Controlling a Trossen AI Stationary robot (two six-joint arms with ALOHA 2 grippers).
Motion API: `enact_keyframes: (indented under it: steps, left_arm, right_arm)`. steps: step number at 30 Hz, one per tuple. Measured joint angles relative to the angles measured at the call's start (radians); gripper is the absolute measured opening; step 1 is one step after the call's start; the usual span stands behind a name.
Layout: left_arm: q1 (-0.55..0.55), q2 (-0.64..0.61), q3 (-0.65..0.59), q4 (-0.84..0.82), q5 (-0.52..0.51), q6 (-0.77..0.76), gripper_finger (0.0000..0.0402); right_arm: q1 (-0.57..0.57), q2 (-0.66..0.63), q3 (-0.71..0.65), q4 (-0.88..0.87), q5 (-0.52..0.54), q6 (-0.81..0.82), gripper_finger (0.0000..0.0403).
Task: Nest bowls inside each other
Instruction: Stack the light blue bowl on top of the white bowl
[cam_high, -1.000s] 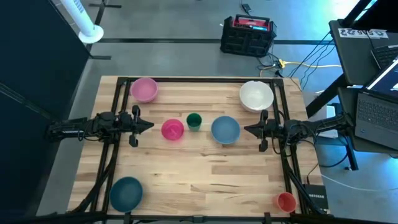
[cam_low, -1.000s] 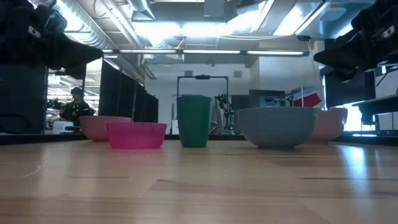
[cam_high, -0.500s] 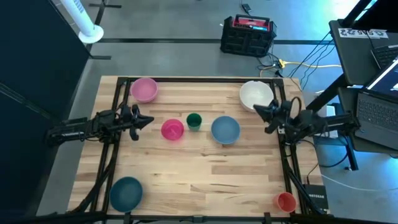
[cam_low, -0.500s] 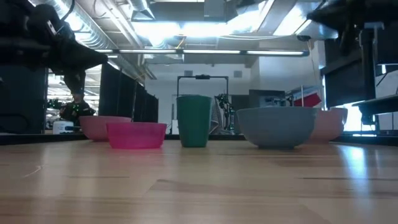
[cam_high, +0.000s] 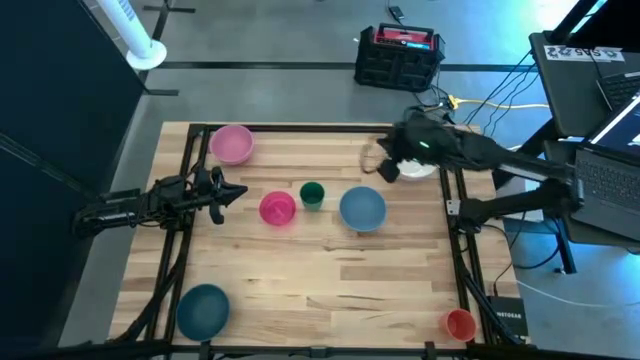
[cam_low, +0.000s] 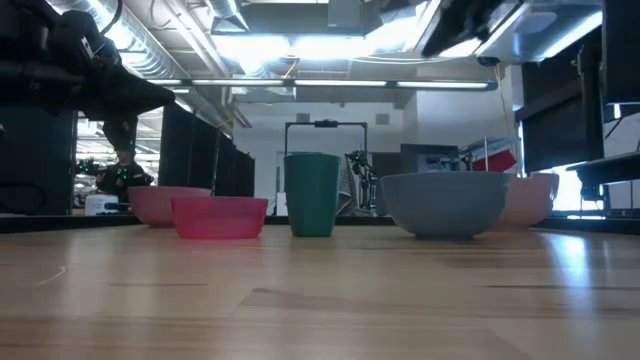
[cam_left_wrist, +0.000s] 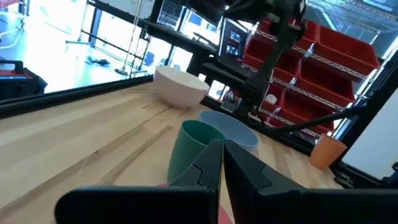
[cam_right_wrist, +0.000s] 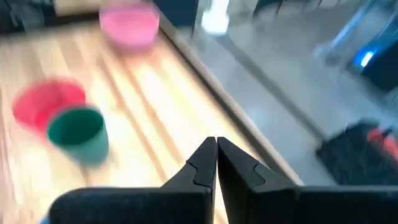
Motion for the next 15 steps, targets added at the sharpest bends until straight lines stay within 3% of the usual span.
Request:
enact_keyframes:
  steps: [6, 12, 15]
  left_arm:
    - [0.0, 0.0, 0.0, 0.001, 0.0, -0.01, 0.0]
    - [0.0, 0.0, 0.0, 0.001, 0.017, -0.007, 0.0]
    - [0.0, 0.0, 0.0, 0.001, 0.017, -0.004, 0.0]
  right_arm:
    - [-0.149, 0.285, 0.182, -0.23, -0.219, -0.033, 0.0022]
    - [-0.131, 0.402, 0.196, -0.343, -0.366, -0.006, 0.0119]
    - [-0.099, 0.431, 0.196, -0.376, -0.372, -0.004, 0.0174]
